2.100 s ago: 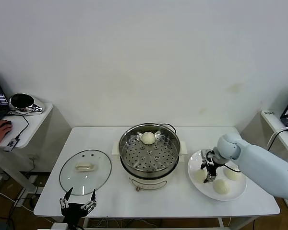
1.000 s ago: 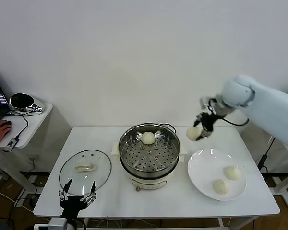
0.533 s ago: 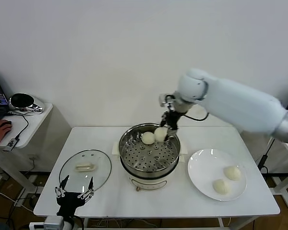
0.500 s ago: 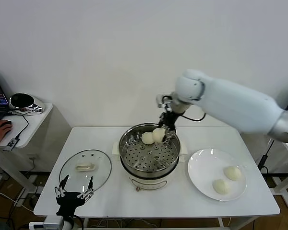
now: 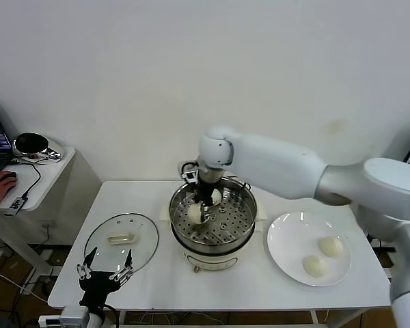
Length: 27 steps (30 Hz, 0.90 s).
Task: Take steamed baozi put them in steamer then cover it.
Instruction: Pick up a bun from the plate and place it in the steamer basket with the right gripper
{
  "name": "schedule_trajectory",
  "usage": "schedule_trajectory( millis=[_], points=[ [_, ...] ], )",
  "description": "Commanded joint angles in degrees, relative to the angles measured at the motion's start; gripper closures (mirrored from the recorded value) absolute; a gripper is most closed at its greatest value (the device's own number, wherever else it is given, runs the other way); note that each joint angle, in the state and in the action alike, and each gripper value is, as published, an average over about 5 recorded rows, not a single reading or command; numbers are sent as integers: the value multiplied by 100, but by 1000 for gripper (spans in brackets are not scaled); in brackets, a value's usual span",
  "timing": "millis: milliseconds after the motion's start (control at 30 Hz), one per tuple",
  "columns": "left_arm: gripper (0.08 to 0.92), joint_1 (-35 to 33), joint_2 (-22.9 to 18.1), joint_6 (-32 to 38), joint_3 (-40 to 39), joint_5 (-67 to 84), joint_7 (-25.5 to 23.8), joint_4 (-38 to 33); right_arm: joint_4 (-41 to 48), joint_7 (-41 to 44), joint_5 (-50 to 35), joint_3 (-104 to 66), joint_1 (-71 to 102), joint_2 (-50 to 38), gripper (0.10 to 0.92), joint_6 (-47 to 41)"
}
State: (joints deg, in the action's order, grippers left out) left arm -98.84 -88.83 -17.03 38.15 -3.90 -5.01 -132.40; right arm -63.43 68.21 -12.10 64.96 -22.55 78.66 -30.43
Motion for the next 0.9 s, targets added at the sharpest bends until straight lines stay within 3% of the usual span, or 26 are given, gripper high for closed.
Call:
schedule_trajectory(
  millis=[33, 700, 900],
  points=[
    [177, 17, -3, -19, -6, 1, -7, -2, 372, -53, 81, 73, 189, 435, 406, -27],
    [177, 85, -45, -20, -66, -2, -18, 85, 768, -141, 279, -200, 269, 537, 397, 64],
    [177, 69, -57, -19, -76, -9, -21, 71, 537, -62, 201, -285, 164, 279, 259, 63]
  ],
)
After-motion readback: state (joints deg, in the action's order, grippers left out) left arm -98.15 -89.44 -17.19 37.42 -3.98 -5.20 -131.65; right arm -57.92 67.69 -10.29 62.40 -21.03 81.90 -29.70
